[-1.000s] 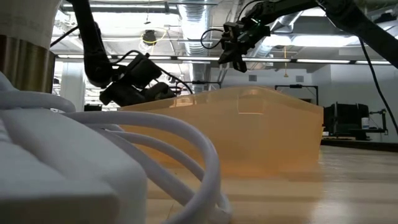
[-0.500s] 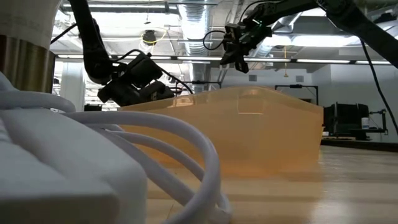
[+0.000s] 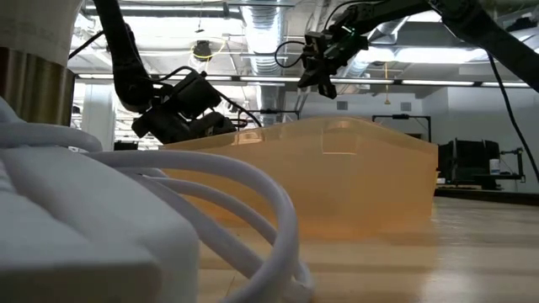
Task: Pick & Place School Supplies
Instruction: Put the yellow eraser into the red bin
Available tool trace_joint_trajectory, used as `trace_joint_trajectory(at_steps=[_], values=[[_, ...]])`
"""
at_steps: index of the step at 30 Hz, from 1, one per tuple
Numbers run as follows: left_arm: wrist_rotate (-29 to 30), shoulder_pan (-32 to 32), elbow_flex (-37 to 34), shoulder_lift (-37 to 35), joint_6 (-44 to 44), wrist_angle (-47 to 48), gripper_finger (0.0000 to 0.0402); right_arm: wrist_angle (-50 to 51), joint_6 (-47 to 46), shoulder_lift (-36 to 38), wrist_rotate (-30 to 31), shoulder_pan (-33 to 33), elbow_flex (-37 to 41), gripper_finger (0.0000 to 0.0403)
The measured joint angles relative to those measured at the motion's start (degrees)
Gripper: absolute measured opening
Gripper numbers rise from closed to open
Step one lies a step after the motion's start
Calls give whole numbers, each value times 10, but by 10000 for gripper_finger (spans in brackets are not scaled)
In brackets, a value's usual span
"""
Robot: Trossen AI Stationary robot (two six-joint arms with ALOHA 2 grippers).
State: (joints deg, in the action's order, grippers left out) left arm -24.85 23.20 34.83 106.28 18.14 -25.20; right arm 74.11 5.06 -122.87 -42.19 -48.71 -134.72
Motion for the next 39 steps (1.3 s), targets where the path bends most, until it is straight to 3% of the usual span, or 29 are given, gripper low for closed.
trace_joint_trajectory(at_steps=[26,39], values=[[14,-30,0,14,66,-16,0,5,3,0,-1,0,0,0],[9,-32,-45,16,73,-122,0,5,9,0,-15,-5,0,0]])
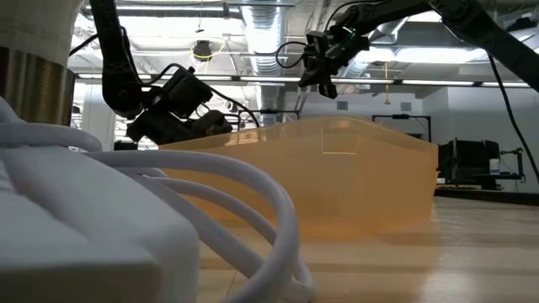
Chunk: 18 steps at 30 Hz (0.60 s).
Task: Pick & Place School Supplies
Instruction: Put the yellow eraser into the red bin
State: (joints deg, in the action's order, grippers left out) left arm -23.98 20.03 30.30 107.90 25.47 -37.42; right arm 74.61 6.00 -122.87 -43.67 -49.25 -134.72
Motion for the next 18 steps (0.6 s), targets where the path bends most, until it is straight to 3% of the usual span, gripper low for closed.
trace_joint_trajectory(at_steps=[8,11,18], values=[[-14,9,-3,-1,16,-13,0,-1,0,0,0,0,0,0],[-10,17,2,-42,32,102,0,-1,-1,0,0,0,0,0],[13,15,6,-45,40,119,0,-6,-5,0,-4,0,0,0]])
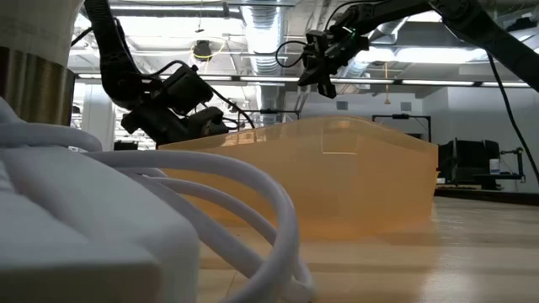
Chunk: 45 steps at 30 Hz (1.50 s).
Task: Pick & Place School Supplies
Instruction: Put the yellow eraser into the red bin
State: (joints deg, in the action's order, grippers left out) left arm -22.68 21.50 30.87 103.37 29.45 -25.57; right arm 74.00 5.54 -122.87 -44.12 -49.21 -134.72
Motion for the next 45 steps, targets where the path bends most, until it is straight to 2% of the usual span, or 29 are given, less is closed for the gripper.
trace_joint_trajectory(at_steps=[9,12,18,23,32,35,39,45], values=[[32,3,35,-10,29,46,0,1,0,0,-4,0,0,0],[49,4,46,-9,14,47,0,0,0,0,-6,-1,0,0],[49,9,59,-17,-24,55,0,-15,5,0,-15,-2,0,0],[34,22,60,-26,-29,48,0,-15,10,0,-51,-8,0,0],[26,69,69,-26,-40,43,0,26,48,-1,-55,-8,0,0],[-16,89,71,-31,-39,43,0,55,77,-1,-55,-4,0,0],[-63,114,72,-84,-35,37,0,111,139,-2,-51,22,0,0],[-67,154,73,-230,-1,32,0,98,158,-1,-13,51,15,0]])
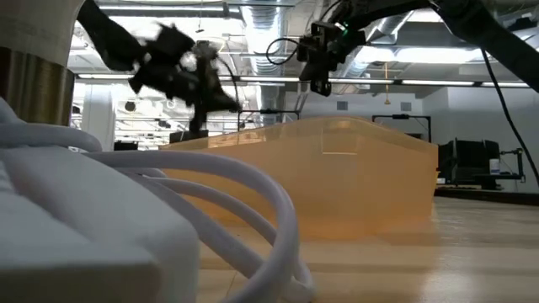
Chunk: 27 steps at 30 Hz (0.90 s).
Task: Pick & Place School Supplies
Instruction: Put the yellow eraser into the red bin
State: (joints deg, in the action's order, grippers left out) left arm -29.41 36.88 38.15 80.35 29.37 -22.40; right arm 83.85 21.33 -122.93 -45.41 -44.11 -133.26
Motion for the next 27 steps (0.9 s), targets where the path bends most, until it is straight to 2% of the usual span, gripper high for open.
trace_joint_trajectory(at_steps=[4,11,21,27], values=[[0,39,0,-97,56,4,0,-37,-11,-2,7,29,57,0],[-5,105,0,-199,102,5,0,-219,-84,-2,4,108,169,0],[-79,145,0,-244,111,5,0,-384,-178,-1,26,182,329,0],[-86,146,0,-244,111,6,0,-489,-241,-1,45,200,397,0]])
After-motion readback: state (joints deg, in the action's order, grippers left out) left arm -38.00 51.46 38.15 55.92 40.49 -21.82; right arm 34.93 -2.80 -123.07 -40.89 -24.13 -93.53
